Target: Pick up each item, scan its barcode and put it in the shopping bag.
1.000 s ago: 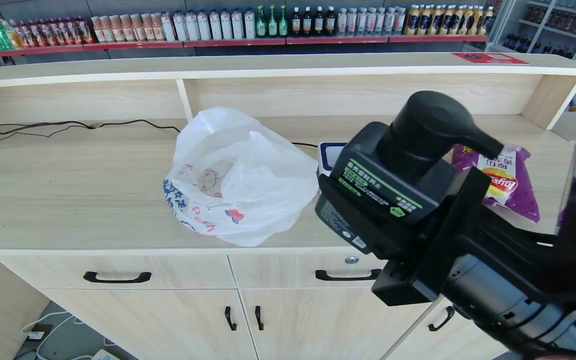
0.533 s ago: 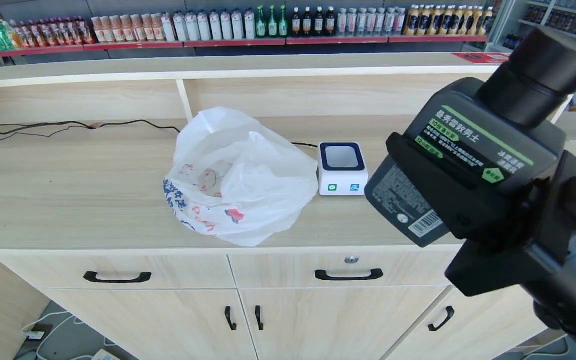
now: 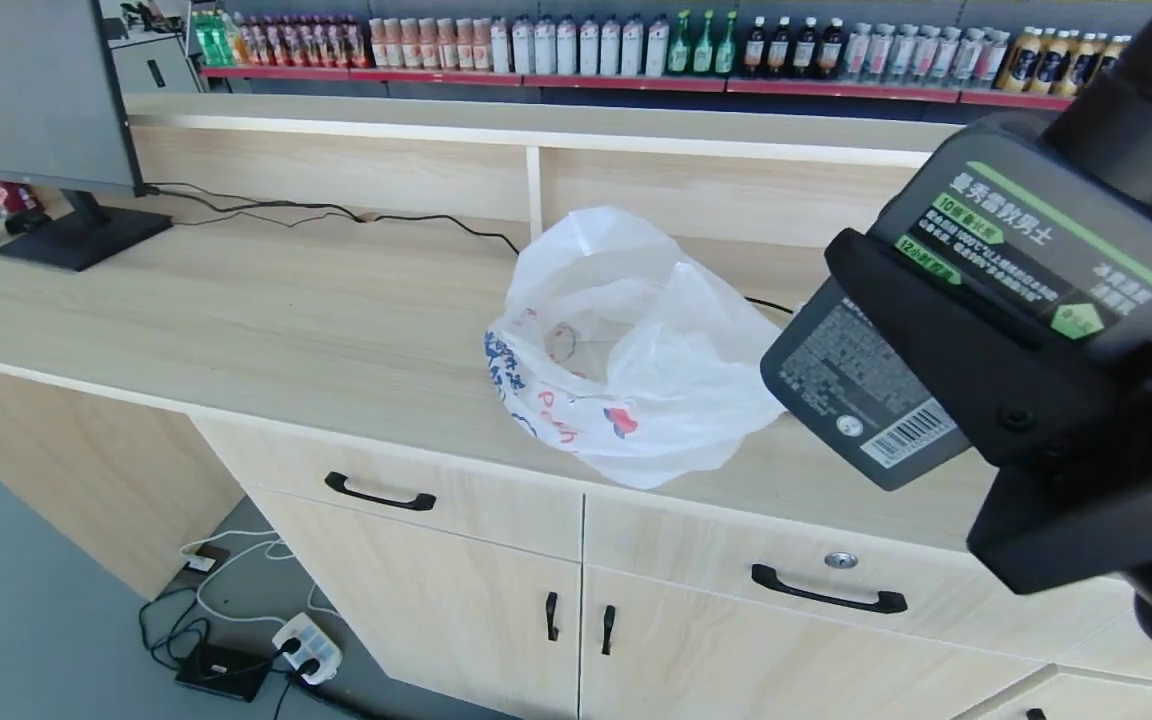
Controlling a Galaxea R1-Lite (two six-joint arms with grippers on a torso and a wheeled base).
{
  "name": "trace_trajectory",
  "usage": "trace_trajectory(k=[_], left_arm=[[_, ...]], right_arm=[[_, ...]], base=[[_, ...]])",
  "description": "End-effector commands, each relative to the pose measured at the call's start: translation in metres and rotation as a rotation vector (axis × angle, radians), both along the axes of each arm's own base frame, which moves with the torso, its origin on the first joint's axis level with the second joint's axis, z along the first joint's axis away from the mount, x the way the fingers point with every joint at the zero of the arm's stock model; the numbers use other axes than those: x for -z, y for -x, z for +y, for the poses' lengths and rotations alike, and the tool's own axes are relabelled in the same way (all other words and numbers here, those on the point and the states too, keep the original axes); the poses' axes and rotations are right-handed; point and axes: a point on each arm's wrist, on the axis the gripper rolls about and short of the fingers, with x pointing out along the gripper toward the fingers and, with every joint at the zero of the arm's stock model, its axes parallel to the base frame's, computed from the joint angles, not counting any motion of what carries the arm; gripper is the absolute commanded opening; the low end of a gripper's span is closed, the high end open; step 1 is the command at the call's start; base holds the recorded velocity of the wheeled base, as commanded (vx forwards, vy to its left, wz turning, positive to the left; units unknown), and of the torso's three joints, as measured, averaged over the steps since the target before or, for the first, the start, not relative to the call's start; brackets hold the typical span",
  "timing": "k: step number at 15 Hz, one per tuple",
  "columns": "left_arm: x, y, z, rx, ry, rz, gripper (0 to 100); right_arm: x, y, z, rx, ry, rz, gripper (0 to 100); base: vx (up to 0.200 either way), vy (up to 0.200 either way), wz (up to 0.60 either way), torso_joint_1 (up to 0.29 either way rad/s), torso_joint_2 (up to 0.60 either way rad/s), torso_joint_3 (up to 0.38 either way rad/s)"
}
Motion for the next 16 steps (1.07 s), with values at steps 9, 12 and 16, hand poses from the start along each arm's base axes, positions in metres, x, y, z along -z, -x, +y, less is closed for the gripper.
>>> trace_trajectory(k=[9, 12, 16], left_arm=[[0.000, 0.000, 0.000, 0.000, 0.000, 0.000, 100], [0.000, 0.000, 0.000, 0.000, 0.000, 0.000, 100], [0.000, 0.000, 0.000, -0.002, 0.000, 0.000, 100]], right_arm=[[-0.034, -0.132, 0.009, 0.182, -0.204, 0.240, 0], [-0.014, -0.157, -0.020, 0.225, -0.030, 0.194, 0], [0.019, -0.176, -0.046, 0.239, 0.084, 0.155, 0]], base=[[0.000, 0.000, 0.20, -0.001, 0.00, 0.002], [0.000, 0.000, 0.00, 0.000, 0.00, 0.000], [0.000, 0.000, 0.00, 0.000, 0.00, 0.000]])
